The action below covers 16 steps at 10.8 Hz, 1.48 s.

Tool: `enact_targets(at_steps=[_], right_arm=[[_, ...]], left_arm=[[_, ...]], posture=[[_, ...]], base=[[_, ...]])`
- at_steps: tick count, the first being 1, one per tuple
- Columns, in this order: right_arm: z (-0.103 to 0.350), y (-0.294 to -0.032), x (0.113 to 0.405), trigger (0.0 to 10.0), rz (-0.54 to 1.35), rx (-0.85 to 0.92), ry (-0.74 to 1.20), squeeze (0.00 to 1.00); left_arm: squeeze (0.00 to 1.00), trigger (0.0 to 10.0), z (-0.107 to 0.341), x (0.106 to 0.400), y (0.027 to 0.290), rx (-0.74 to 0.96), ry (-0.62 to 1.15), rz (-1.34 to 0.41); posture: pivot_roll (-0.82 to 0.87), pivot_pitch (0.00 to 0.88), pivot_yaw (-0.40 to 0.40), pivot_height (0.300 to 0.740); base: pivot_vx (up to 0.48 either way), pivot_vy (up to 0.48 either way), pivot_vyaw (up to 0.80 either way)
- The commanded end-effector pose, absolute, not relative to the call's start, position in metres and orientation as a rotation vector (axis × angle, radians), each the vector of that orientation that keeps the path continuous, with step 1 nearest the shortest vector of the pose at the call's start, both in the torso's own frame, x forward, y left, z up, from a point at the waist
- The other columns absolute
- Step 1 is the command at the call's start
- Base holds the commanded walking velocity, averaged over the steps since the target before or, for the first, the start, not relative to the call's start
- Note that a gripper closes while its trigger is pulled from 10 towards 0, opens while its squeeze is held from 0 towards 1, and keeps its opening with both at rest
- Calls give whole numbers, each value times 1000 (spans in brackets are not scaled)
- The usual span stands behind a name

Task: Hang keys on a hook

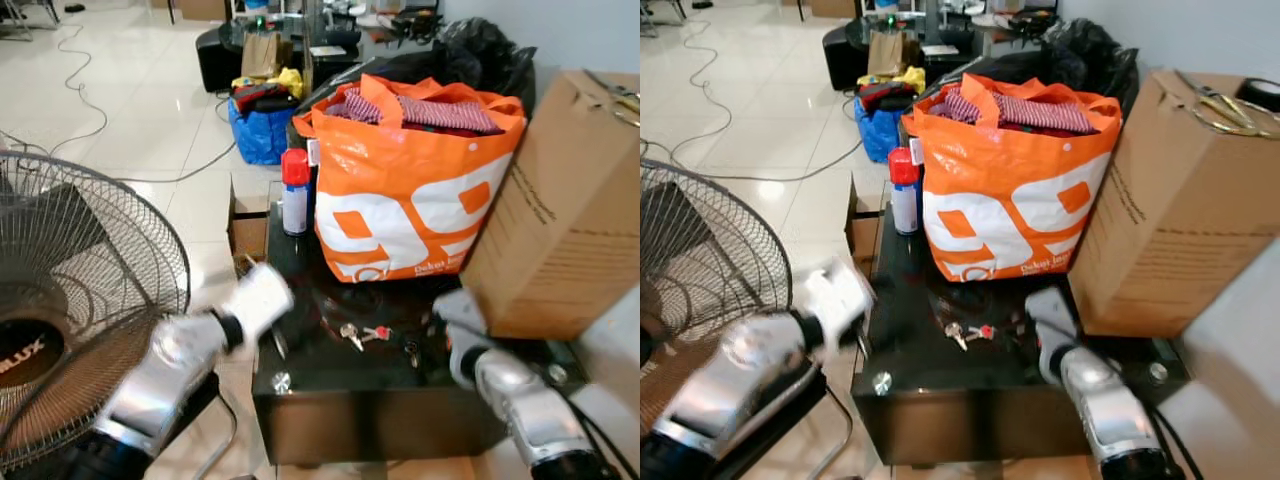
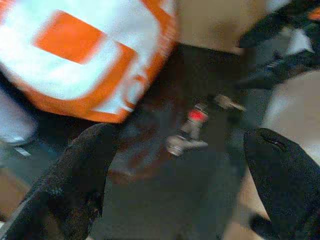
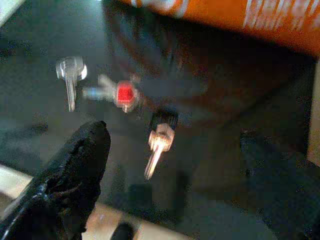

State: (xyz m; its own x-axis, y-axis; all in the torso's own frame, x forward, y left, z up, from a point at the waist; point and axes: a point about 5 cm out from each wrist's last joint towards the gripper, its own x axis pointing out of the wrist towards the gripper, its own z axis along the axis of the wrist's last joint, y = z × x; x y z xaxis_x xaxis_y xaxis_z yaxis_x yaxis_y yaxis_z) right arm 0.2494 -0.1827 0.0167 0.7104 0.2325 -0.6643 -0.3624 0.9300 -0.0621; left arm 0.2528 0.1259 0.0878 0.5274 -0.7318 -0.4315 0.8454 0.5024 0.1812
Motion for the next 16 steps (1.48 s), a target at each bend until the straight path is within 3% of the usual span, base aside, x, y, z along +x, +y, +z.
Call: enact_targets(at_steps=[1, 6, 10, 11, 12, 13, 14, 15, 16], right_arm=[[14, -182, 251, 10000, 325, -187, 720, 0], [3, -153, 260, 10000, 341, 34, 702, 0], [-10, -144, 267, 10000, 311, -66, 722, 0], [-13, -140, 267, 8784, 320, -66, 732, 0], [-16, -138, 267, 8275, 316, -72, 739, 0], [-23, -141, 265, 6196, 264, -67, 771, 0], [-27, -144, 263, 4824, 224, -44, 799, 0], [-29, -145, 262, 4353, 208, -25, 805, 0], [-30, -145, 262, 2902, 202, -6, 812, 0]], left_arm=[[82, 10000, 81, 248, 126, 426, 350, -1003], [90, 10000, 70, 233, 144, 481, 413, -960], [90, 10000, 80, 222, 156, 487, 409, -932], [90, 10000, 81, 219, 157, 485, 415, -929], [90, 10000, 83, 217, 158, 483, 419, -926], [94, 10000, 85, 212, 158, 474, 428, -928], [94, 10000, 85, 209, 158, 463, 433, -934], [94, 10000, 86, 208, 159, 461, 435, -936], [94, 10000, 86, 208, 159, 456, 439, -941]], posture=[[-207, 0, -27, 732], [-168, 14, -69, 732], [-111, 60, -88, 732], [-103, 70, -95, 732], [-97, 78, -99, 732], [-92, 87, -103, 732], [-89, 92, -104, 732], [-89, 94, -102, 732], [-90, 95, -99, 732]], base=[[0, 0, 0], [0, 0, 0], [0, 0, 0], [0, 0, 0], [0, 0, 0], [0, 0, 0], [0, 0, 0], [0, 0, 0], [0, 0, 0]])
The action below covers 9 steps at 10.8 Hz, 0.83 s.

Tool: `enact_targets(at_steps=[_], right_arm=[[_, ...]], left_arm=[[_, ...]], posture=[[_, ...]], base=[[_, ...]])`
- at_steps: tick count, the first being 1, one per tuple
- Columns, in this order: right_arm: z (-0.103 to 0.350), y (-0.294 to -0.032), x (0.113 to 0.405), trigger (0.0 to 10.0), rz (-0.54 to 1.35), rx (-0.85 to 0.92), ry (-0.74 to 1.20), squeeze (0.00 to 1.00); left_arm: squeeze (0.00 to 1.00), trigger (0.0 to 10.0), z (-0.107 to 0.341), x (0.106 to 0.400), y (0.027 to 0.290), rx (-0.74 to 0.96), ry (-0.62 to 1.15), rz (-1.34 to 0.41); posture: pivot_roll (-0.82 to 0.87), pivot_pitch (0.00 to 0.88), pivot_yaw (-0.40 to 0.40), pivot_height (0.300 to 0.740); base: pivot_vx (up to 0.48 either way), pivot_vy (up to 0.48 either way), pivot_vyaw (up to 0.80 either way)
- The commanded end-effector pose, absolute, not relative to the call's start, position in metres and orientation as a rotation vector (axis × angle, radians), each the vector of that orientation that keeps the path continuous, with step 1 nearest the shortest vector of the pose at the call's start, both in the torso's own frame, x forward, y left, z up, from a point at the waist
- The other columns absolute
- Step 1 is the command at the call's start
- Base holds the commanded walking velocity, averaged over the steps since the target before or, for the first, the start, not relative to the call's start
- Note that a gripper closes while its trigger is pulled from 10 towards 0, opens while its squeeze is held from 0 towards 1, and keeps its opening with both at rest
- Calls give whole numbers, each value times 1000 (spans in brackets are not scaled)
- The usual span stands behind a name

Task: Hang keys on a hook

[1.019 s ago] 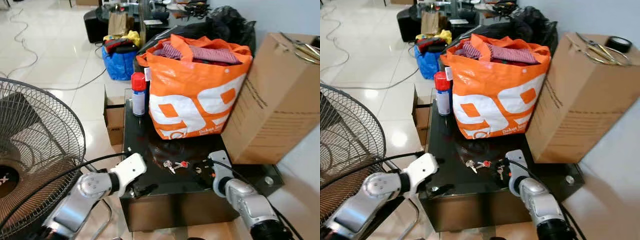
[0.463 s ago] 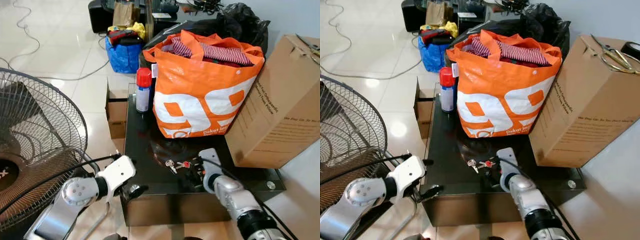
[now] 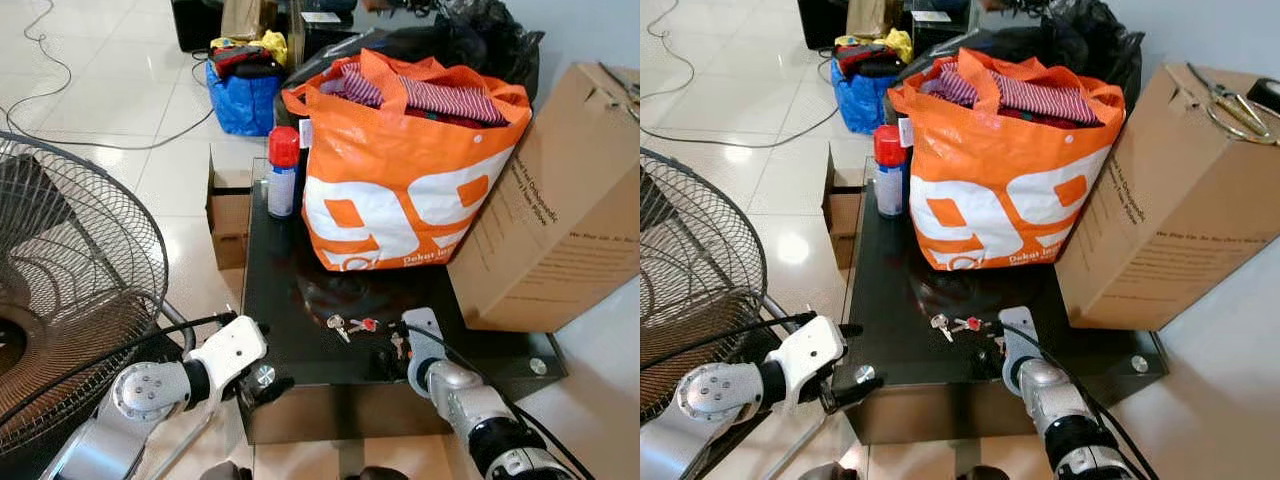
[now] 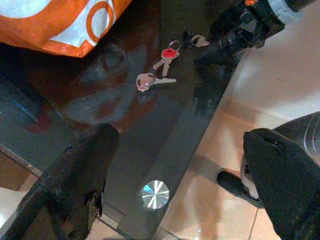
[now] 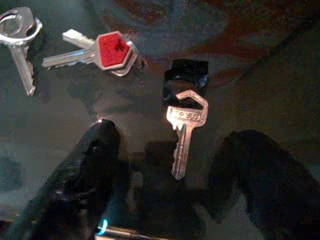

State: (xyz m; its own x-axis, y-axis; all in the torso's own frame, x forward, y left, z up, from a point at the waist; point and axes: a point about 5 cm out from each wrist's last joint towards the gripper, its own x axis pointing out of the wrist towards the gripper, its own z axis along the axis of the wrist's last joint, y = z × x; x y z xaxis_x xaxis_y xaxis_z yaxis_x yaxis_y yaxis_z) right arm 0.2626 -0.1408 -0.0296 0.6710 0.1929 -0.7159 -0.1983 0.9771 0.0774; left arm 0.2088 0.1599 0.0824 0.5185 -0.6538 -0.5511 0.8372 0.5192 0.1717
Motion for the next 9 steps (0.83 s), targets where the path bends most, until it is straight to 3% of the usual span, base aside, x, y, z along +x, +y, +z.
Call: enact_targets(at_steps=[1, 2, 9], right_arm=[[-32, -144, 262, 1882, 197, 13, 815, 0], [-33, -143, 261, 0, 195, 22, 821, 0], [-40, -144, 255, 0, 202, 52, 876, 0]], left_arm=[[98, 10000, 87, 208, 159, 453, 441, -945], [98, 10000, 89, 209, 158, 446, 442, -954], [94, 10000, 89, 207, 154, 430, 457, -984]], posture=[[-90, 95, -98, 732], [-91, 94, -95, 732], [-95, 94, -88, 732]], base=[[0, 0, 0], [0, 0, 0], [0, 0, 0]])
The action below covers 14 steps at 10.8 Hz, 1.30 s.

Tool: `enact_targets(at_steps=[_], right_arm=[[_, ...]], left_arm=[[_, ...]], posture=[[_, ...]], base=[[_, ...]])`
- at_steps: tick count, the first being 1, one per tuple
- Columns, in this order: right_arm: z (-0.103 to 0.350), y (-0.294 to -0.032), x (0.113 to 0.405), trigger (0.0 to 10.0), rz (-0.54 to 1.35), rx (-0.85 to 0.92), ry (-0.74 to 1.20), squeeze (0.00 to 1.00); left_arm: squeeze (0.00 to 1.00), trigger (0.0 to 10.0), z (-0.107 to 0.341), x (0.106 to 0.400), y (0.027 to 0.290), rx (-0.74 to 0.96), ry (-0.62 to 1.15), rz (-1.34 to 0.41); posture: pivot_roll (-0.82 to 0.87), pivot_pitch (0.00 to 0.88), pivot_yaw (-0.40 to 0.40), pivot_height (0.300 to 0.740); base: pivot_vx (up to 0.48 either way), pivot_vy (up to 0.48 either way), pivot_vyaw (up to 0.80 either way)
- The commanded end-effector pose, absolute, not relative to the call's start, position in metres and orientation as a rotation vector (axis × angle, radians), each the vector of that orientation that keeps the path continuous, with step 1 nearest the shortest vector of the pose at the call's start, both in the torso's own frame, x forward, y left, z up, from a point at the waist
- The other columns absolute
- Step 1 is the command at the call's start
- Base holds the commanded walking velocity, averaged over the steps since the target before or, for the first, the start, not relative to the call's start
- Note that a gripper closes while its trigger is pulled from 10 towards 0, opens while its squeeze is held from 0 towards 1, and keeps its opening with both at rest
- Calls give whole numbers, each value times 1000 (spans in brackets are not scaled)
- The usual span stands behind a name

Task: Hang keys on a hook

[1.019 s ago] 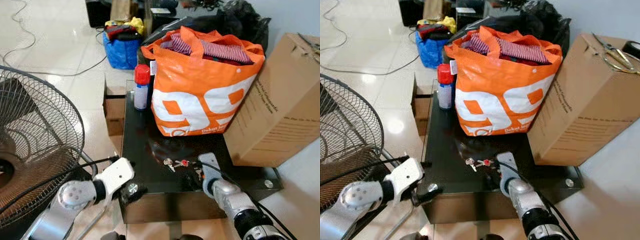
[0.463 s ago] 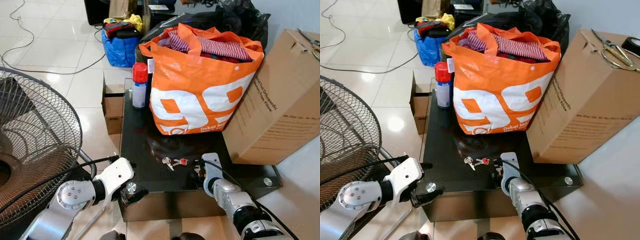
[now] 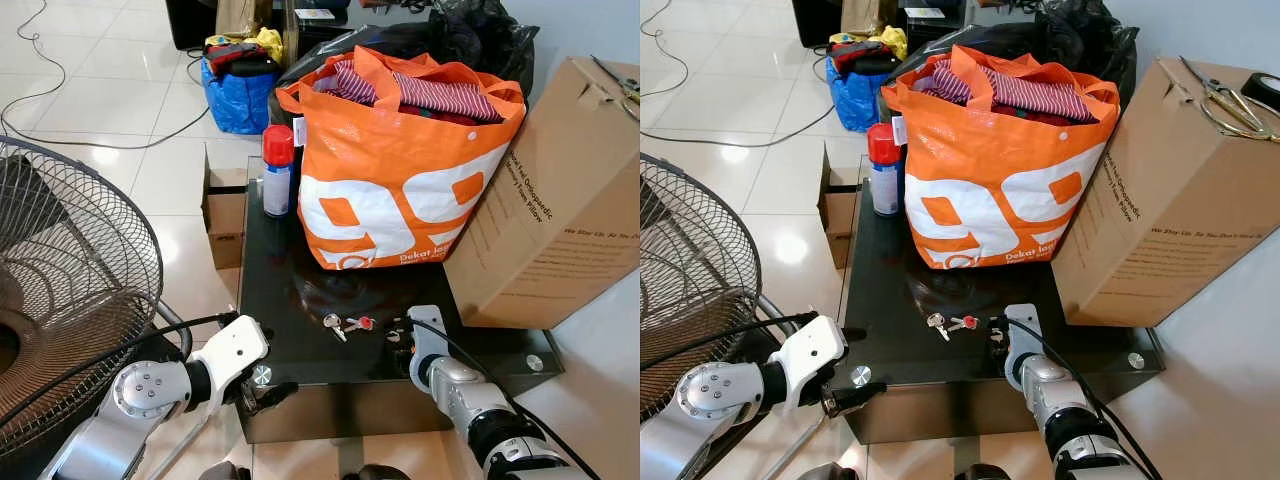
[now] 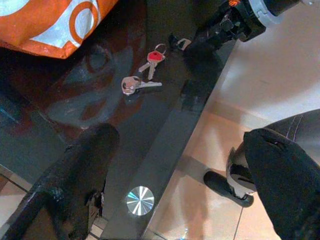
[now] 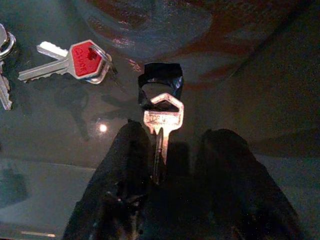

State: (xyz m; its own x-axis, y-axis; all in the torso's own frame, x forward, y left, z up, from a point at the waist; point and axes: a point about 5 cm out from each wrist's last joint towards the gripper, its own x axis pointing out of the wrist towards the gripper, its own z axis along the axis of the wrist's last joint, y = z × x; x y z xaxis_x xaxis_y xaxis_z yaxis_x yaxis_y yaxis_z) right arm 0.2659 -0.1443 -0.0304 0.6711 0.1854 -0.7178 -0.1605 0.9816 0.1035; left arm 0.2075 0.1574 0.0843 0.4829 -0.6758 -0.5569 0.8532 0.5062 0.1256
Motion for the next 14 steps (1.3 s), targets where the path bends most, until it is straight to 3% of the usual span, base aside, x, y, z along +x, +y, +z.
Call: enact_targets(at_steps=[1, 9, 14], right_arm=[[-40, -144, 255, 0, 204, 49, 876, 0], [-39, -145, 257, 0, 211, 33, 873, 0], [-31, -154, 263, 0, 199, 112, 824, 0]], left_arm=[[94, 10000, 89, 208, 153, 429, 457, -986], [102, 10000, 89, 212, 151, 425, 448, -992], [98, 10000, 90, 219, 148, 428, 431, -991]], posture=[[-98, 92, -86, 732], [-108, 86, -81, 732], [-123, 66, -68, 732]], base=[[0, 0, 0], [0, 0, 0], [0, 0, 0]])
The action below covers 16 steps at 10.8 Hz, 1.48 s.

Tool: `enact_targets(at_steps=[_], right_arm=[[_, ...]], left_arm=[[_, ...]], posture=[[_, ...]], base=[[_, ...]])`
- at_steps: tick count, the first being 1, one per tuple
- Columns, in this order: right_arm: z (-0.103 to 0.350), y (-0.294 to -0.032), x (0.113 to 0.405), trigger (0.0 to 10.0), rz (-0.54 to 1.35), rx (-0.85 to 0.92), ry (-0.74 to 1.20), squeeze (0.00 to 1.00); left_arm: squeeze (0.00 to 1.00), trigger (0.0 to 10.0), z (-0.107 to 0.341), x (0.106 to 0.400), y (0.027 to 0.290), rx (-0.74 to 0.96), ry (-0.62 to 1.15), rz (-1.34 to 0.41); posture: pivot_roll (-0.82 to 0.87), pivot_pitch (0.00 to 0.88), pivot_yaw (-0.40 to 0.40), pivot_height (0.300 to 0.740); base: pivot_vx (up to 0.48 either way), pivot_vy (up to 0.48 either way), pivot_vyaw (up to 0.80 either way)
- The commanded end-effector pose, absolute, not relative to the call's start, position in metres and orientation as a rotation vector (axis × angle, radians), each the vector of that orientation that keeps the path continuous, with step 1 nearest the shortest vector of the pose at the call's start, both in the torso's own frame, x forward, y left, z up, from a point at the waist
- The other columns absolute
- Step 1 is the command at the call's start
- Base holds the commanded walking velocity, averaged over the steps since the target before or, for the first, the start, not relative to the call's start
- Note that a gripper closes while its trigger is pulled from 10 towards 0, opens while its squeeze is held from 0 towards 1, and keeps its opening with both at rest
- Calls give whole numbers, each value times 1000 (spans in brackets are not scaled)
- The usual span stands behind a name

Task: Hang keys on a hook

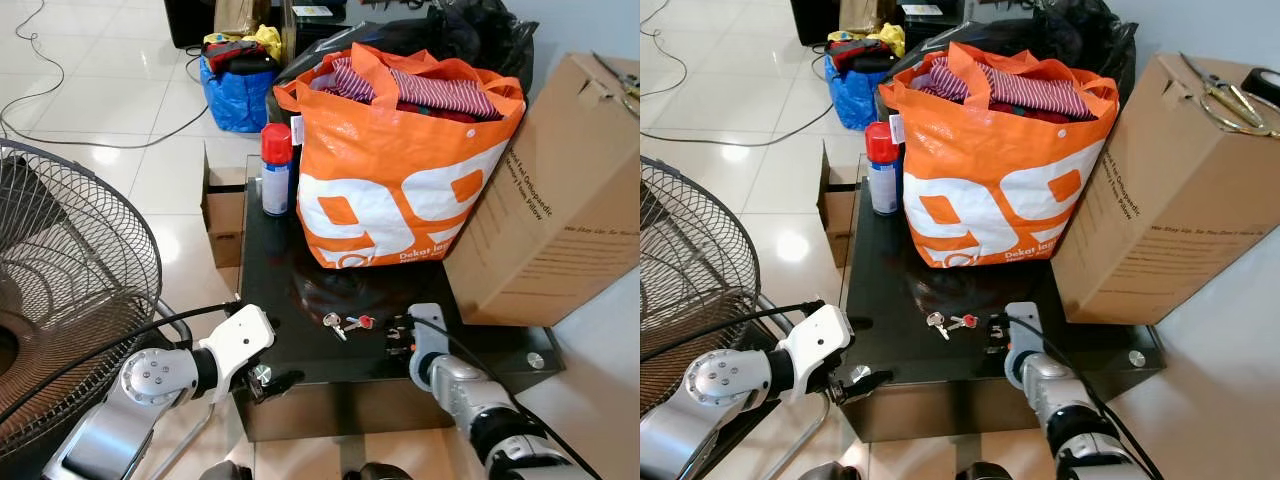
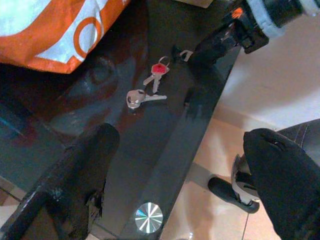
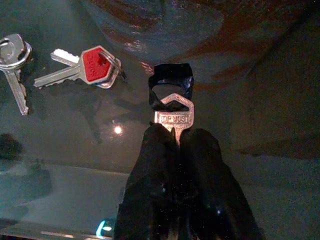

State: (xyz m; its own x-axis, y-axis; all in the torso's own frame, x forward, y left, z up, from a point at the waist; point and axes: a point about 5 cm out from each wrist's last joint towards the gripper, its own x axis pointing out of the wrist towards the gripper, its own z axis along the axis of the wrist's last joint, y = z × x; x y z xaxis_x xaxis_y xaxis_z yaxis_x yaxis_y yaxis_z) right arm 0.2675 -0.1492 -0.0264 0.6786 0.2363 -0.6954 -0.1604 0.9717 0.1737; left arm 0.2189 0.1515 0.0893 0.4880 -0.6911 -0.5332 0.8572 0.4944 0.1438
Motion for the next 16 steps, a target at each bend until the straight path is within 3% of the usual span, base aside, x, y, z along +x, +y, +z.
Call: enact_targets(at_steps=[1, 7, 11, 14, 16], right_arm=[[-27, -157, 264, 0, 216, 129, 803, 0], [5, -156, 266, 0, 319, 232, 668, 0], [43, -159, 262, 0, 352, 413, 502, 0], [99, -169, 258, 0, 299, 351, 273, 0], [130, -174, 253, 0, 225, 279, 138, 0]], left_arm=[[98, 10000, 90, 221, 147, 427, 428, -993], [98, 10000, 89, 223, 142, 426, 415, -1004], [98, 10000, 94, 231, 142, 413, 372, -967], [86, 10000, 130, 259, 140, 234, 148, -710], [75, 10000, 143, 267, 147, 223, 94, -580]], posture=[[-127, 63, -66, 732], [-134, 44, -66, 732], [-132, 0, -58, 732], [-128, 0, -29, 732], [-117, 0, -22, 732]], base=[[0, 0, 0], [0, 0, 0], [0, 0, 0], [0, 0, 0], [0, 0, 0]])
